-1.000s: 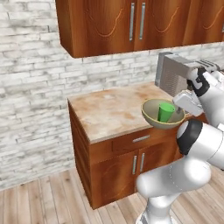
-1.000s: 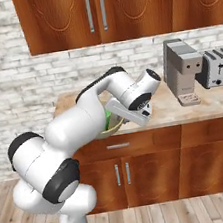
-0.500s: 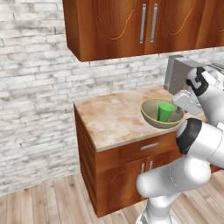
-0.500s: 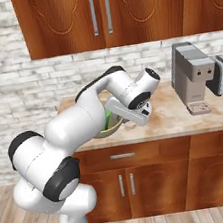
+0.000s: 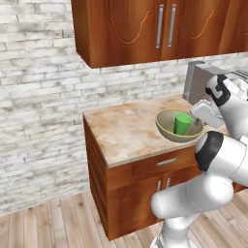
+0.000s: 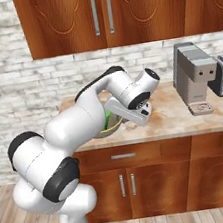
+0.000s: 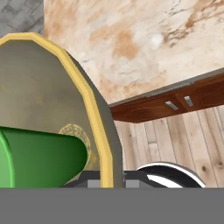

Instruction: Place the cup inside the bowl on the dining table and move the bowl to any counter.

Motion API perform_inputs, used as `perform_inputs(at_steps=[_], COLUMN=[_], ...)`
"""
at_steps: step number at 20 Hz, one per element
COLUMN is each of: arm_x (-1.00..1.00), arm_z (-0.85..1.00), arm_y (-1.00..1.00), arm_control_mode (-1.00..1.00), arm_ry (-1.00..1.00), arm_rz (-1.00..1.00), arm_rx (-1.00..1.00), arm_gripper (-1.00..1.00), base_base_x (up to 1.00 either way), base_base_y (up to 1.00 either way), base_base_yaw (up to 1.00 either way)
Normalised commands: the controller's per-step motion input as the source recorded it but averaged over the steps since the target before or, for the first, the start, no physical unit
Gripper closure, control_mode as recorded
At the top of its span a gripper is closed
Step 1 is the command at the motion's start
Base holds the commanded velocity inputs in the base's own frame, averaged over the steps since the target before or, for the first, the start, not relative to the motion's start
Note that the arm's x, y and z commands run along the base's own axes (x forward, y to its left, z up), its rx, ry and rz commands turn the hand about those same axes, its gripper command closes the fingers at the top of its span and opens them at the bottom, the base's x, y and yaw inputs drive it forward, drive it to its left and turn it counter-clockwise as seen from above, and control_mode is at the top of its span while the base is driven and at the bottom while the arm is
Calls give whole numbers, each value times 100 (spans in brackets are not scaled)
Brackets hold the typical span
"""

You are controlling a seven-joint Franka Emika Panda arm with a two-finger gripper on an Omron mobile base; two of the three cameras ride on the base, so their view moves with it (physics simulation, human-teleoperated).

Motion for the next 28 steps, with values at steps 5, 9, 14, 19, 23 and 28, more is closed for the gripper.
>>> perform_inputs(at_steps=[5, 9, 14, 19, 23, 28], arm_x=[0, 0, 0, 0, 15, 22], arm_z=[0, 0, -15, -3, -1, -2], arm_y=[0, 0, 3, 7, 16, 26], arm_control_mode=[100, -100, -100, -100, -100, -100], arm_ry=[0, 0, 0, -2, -1, 0], arm_rz=[0, 0, 0, -1, -3, -4], arm_rx=[0, 0, 0, 0, 0, 0], arm_gripper=[100, 100, 100, 100, 100, 100], base_base_x=[0, 0, 0, 0, 0, 0], base_base_y=[0, 0, 0, 0, 0, 0], base_base_yaw=[0, 0, 0, 0, 0, 0])
